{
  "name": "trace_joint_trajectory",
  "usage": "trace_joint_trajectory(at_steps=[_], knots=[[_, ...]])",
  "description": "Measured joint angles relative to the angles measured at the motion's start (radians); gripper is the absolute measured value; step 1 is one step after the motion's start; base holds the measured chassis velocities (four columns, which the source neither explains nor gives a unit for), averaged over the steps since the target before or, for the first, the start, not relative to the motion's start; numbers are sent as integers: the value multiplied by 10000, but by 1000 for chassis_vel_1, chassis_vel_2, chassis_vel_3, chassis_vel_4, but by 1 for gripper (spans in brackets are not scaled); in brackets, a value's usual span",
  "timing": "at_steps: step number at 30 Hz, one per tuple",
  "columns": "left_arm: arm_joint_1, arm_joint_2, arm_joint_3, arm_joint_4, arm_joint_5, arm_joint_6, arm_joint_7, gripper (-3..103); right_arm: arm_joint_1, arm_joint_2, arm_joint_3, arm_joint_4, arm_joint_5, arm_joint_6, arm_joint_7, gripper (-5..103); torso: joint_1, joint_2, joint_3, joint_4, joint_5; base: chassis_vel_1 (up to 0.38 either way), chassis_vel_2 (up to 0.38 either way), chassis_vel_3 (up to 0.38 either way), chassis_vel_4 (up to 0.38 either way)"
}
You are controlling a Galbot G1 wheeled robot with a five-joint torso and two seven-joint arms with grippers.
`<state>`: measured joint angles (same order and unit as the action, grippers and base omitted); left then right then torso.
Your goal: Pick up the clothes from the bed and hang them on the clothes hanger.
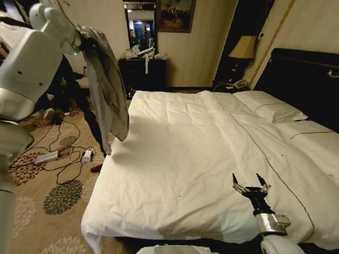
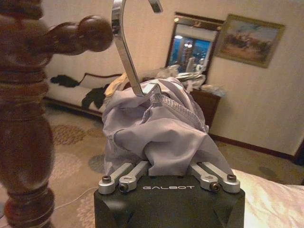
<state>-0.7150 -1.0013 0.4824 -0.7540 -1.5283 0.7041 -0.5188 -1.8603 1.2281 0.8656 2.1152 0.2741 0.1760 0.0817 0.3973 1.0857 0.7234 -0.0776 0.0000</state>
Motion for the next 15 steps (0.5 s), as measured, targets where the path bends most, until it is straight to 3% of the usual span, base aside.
trace_joint_trajectory(at_steps=[8, 15], knots=[[-195, -295, -149, 981, 101, -7, 189, 16, 0, 0, -1, 0, 0, 0, 0, 100, 0, 1, 0, -3, 0, 0, 0, 0, 0], [-418, -556, -518, 2002, 680, -124, 481, 16, 0, 0, -1, 0, 0, 0, 0, 100, 0, 1, 0, 0, -2, 0, 0, 0, 0]])
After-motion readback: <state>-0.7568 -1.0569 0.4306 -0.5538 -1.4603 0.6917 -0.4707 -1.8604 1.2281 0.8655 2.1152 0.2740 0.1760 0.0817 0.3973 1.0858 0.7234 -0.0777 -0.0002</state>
